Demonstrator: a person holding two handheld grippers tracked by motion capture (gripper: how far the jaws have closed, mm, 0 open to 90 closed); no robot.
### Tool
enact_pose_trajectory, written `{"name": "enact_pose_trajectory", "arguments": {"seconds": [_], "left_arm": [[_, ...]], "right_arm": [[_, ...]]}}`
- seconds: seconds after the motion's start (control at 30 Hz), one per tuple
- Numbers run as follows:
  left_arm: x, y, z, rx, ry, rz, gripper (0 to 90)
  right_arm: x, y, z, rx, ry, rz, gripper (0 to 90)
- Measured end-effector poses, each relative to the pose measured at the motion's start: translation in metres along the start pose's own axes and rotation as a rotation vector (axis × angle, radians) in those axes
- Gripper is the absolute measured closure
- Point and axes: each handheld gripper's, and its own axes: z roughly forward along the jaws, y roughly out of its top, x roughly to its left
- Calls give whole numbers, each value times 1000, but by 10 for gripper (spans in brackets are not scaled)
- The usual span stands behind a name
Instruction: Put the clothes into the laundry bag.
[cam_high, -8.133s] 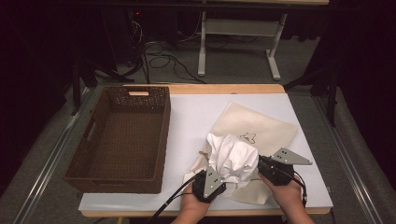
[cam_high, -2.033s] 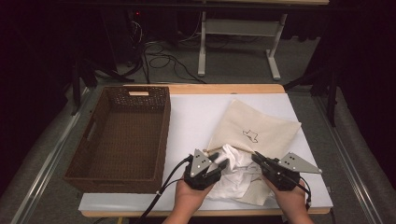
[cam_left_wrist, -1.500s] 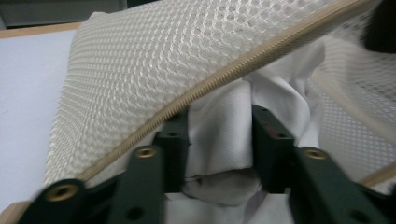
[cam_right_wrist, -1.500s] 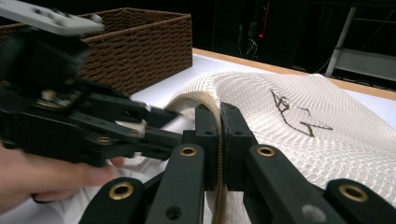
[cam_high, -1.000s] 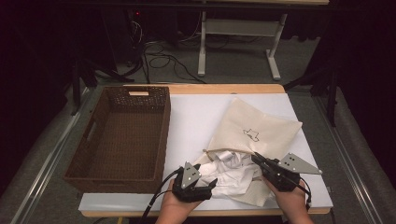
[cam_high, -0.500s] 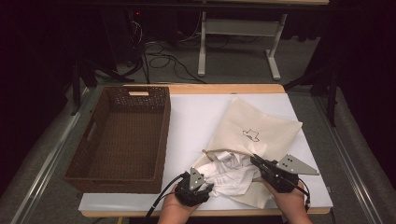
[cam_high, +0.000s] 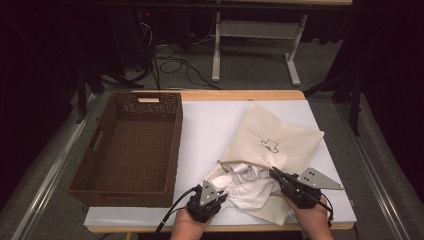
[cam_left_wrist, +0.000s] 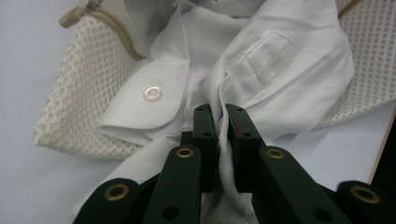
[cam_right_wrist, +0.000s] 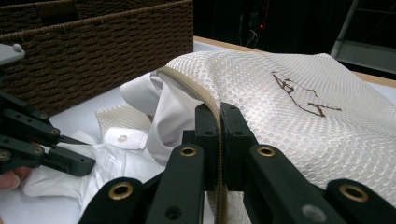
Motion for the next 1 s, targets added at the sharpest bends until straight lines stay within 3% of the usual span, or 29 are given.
{"name": "enact_pose_trajectory", "arguments": {"seconds": [0.27, 0.57, 0.8, 1.0], "left_arm": [[0, 3, 1, -36, 6, -20, 839], [-6, 20, 7, -75, 15, 0, 842], [-9, 38, 20, -125, 20, -30, 843], [-9, 45, 35, -131, 33, -46, 843]], "right_arm": [[0, 0, -1, -2, 6, 6, 886], [-1, 1, 1, -6, 4, 3, 886], [-1, 3, 1, -12, 4, 13, 886], [-2, 4, 1, -13, 7, 14, 886]]}}
